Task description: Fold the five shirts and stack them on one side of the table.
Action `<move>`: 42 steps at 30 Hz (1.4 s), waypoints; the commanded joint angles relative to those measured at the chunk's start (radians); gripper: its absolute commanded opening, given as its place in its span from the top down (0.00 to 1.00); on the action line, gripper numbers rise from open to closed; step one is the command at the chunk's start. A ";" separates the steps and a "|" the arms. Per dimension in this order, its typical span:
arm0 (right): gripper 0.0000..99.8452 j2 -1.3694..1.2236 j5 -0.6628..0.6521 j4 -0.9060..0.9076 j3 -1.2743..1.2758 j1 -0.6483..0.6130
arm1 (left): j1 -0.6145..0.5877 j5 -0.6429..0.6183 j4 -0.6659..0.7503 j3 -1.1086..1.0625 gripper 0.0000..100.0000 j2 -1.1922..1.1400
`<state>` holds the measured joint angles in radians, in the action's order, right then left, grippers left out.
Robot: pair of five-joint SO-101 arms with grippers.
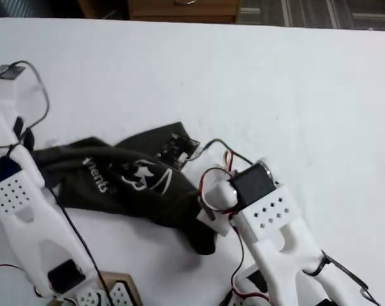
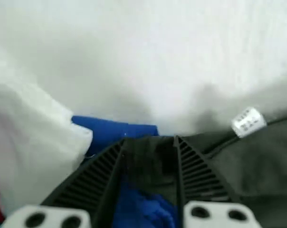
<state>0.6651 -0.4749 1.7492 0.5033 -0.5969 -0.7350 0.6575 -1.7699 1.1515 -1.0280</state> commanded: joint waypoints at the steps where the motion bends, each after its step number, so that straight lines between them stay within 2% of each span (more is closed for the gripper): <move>1: 0.98 0.019 -0.008 0.019 -0.009 0.008 | -0.018 0.018 -0.014 0.004 0.84 0.011; 4: 0.98 0.019 -0.008 0.019 -0.009 0.008 | -0.014 0.060 -0.008 -0.099 0.84 0.011; 8: 0.98 0.019 -0.008 0.019 -0.009 0.008 | 0.002 0.052 0.005 -0.156 0.85 0.011; 11: 0.98 0.019 -0.008 0.019 -0.009 0.008 | 0.002 -0.015 0.006 -0.154 0.86 0.014; 15: 0.98 0.019 -0.008 0.019 -0.009 0.008 | 0.002 -0.035 -0.002 -0.154 0.98 0.014; 22: 0.98 0.022 -0.006 0.018 -0.011 0.010 | 0.000 -0.143 -0.017 -0.137 0.97 0.043; 26: 0.98 0.027 -0.006 0.018 -0.011 0.010 | 0.000 -0.210 -0.021 -0.163 0.97 0.144; 30: 0.98 0.024 -0.006 0.018 -0.048 0.010 | 0.006 -0.219 -0.020 -0.294 0.97 0.333; 36: 0.98 0.019 -0.006 0.018 -0.063 0.010 | 0.084 -0.235 -0.015 -0.496 0.97 0.597; 42: 0.98 0.021 -0.006 0.018 -0.061 0.010 | 0.101 -0.239 0.005 -0.549 0.97 0.646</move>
<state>0.6651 -0.4749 1.7492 0.4757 -0.5969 -0.6444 0.4242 -1.7714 0.6053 -0.4542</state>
